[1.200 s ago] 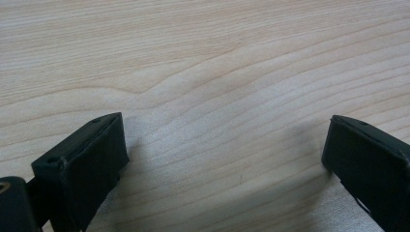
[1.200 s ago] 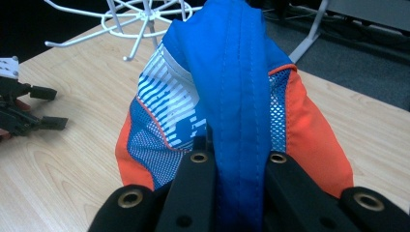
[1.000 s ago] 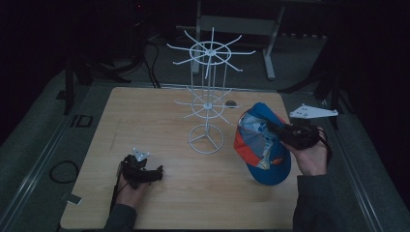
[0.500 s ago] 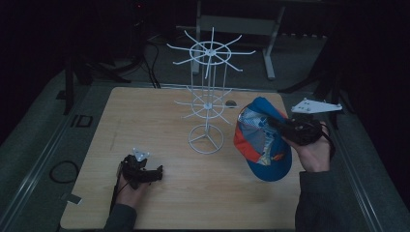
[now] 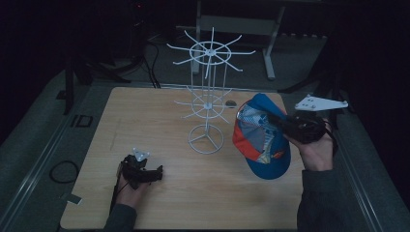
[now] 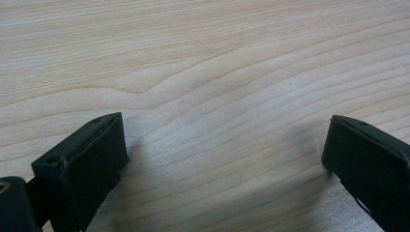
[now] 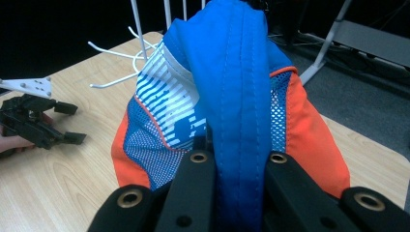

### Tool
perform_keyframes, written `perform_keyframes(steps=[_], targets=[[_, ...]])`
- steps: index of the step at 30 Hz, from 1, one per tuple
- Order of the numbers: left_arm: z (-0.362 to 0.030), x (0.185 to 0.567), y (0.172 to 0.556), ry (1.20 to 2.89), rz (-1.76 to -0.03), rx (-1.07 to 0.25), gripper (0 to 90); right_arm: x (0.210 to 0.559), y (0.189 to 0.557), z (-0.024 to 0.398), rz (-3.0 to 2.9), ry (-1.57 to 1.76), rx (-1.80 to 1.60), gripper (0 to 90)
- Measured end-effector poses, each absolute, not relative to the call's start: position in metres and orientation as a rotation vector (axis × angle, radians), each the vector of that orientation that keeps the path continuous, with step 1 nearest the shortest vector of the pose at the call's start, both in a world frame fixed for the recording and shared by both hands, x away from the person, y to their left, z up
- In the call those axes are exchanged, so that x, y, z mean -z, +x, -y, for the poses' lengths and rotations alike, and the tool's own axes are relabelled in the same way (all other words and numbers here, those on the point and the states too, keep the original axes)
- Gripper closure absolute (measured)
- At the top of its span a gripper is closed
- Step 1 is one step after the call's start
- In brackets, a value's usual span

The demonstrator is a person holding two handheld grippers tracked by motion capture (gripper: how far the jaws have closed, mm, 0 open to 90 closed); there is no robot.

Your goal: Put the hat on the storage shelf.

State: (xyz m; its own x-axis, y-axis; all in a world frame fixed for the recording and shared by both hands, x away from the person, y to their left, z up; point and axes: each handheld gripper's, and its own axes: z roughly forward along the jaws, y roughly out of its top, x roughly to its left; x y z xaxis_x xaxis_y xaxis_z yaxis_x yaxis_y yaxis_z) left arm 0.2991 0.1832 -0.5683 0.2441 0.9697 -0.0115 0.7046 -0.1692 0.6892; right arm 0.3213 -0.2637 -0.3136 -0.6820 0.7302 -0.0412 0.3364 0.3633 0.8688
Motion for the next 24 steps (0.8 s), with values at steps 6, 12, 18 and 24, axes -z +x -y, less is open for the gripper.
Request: perform_keyframes(steps=[6,12,18,24], targets=[[-0.183,0.568,0.299,1.945,-1.523,-0.596,2.6,0.308,0.318,0.261,-2.206,0.902,-1.276,88.1],[-0.183,0.568,0.299,1.945,-1.523,-0.596,2.6,0.302,0.316,0.258,-2.208,0.877,-1.302,88.1],[-0.183,0.568,0.299,1.945,-1.523,-0.596,2.6,0.296,0.313,0.259,-2.199,0.857,-1.343,88.2],[-0.183,0.568,0.299,1.945,-1.523,-0.596,2.6,0.290,0.311,0.259,-2.195,0.831,-1.388,88.1]])
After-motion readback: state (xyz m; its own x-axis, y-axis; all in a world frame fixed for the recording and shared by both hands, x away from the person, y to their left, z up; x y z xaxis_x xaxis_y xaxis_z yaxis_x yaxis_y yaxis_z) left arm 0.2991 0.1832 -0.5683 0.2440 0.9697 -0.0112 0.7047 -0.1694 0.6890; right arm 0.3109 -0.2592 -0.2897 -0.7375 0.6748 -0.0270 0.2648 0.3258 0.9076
